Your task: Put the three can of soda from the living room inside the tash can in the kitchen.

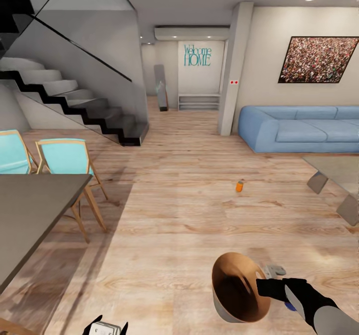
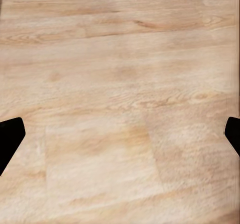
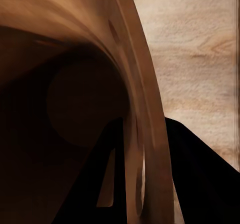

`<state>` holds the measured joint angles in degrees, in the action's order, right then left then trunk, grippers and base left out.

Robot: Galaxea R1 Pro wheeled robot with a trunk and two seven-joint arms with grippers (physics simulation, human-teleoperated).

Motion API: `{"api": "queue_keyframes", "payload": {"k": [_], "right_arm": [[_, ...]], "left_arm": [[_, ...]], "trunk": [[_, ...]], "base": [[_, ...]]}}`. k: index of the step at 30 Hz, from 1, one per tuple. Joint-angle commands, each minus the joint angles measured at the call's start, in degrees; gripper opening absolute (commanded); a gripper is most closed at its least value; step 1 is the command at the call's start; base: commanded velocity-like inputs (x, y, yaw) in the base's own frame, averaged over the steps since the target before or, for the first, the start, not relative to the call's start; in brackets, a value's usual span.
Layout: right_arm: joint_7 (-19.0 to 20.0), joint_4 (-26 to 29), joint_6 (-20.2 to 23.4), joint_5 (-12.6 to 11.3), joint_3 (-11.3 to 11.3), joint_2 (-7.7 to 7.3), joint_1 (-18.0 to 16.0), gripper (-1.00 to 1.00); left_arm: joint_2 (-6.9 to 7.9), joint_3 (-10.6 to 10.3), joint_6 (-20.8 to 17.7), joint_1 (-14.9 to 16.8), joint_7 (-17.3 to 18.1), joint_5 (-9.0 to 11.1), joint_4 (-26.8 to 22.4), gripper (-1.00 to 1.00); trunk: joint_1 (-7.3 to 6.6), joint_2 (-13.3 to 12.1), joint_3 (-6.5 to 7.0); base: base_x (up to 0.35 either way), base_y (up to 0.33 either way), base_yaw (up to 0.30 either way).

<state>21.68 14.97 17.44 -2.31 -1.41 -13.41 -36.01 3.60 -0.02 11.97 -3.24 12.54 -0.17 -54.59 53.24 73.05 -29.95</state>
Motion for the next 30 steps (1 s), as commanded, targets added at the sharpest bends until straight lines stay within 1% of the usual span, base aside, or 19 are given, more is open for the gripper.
{"api": "queue_keyframes", "payload": {"k": [1, 6, 10, 18, 30], "right_arm": [[-0.4, 0.1, 0.1, -0.5, -0.2, -0.01, 0.0, -1.0], [-0.4, 0.1, 0.1, -0.5, -0.2, -0.03, 0.0, -1.0], [-0.4, 0.1, 0.1, -0.5, -0.2, 0.03, 0.0, -1.0], [-0.4, 0.1, 0.1, -0.6, -0.2, 0.05, 0.0, -1.0], [-0.3, 0.0, 0.1, -0.5, -0.1, 0.05, 0.0, -1.0]], "left_arm": [[-0.02, 0.0, 0.0, 0.0, 0.0, 0.0, 0.0, 1.0], [-0.02, 0.0, 0.1, 0.0, 0.0, 0.1, -0.1, 1.0], [0.02, 0.1, 0.2, 0.0, 0.1, 0.2, -0.2, 1.0], [0.0, 0.3, -0.5, 0.1, 0.0, -0.1, 0.0, 1.0], [0.0, 0.3, -0.6, 0.2, -0.1, -0.2, 0.4, 1.0]], "trunk": [[0.0, 0.0, 0.01], [0.0, 0.0, 0.01], [0.0, 0.0, 0.01], [-1.76, -3.2, 1.44], [-4.39, -8.0, 3.6]], "base": [[0.0, -0.23, 0.0], [0.0, -0.218, 0.0], [0.0, -0.088, 0.0], [0.0, -0.01, 0.0], [0.0, 0.0, 0.0]]}}
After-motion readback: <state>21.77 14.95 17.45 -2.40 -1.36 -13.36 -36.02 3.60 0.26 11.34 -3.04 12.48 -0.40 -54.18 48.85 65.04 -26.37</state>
